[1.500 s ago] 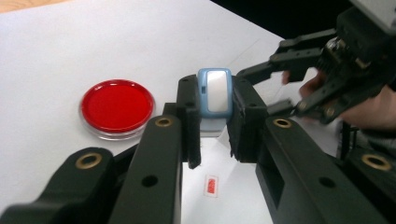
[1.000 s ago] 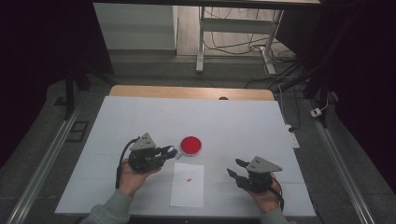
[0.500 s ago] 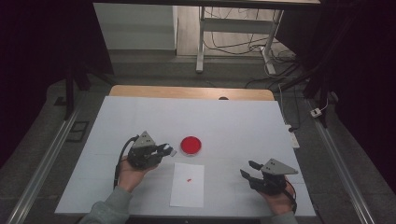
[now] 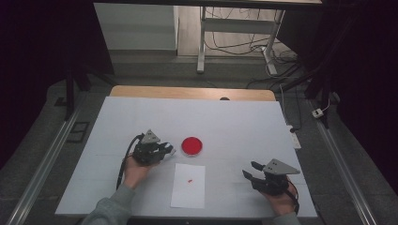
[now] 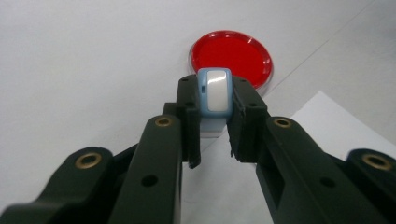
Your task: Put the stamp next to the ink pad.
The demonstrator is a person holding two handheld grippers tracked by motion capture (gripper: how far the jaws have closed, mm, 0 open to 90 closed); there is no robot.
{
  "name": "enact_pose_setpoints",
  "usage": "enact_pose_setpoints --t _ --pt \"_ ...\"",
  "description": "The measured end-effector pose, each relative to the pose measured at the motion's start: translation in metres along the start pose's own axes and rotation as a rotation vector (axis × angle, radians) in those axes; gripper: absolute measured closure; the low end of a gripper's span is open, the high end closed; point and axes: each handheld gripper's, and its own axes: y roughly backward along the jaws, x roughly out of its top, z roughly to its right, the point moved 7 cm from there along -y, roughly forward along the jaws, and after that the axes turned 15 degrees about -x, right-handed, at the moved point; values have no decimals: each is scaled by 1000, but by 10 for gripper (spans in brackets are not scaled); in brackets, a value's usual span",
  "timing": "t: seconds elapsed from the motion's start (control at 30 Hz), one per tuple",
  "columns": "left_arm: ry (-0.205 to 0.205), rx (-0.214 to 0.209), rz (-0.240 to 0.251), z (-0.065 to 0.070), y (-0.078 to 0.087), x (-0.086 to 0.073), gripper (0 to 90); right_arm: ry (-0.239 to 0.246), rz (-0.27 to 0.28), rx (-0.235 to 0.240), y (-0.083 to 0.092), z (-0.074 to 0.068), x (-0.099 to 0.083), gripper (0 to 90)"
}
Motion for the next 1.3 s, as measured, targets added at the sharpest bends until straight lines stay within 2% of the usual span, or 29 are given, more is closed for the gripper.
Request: enact_pose_setpoints --t 0.23,0.67,0.83,0.97,1.1,1.3 --pt "-2 26 -52 -6 -12 -5 758 -1 -1 -1 0 0 0 487" --pt "-9 23 -40 -8 -18 -4 743 12 -7 -2 -1 -1 -1 486" --pt "-10 27 -22 -8 -17 -2 648 7 -5 -2 -1 -1 -1 485" --pt "-10 36 9 -8 -12 0 509 5 -3 -5 0 0 -1 485" --pt "-16 44 31 -3 2 -1 369 0 -3 -11 1 2 -1 484" --pt "-10 -8 44 14 28 -17 335 6 7 -2 1 5 -2 483"
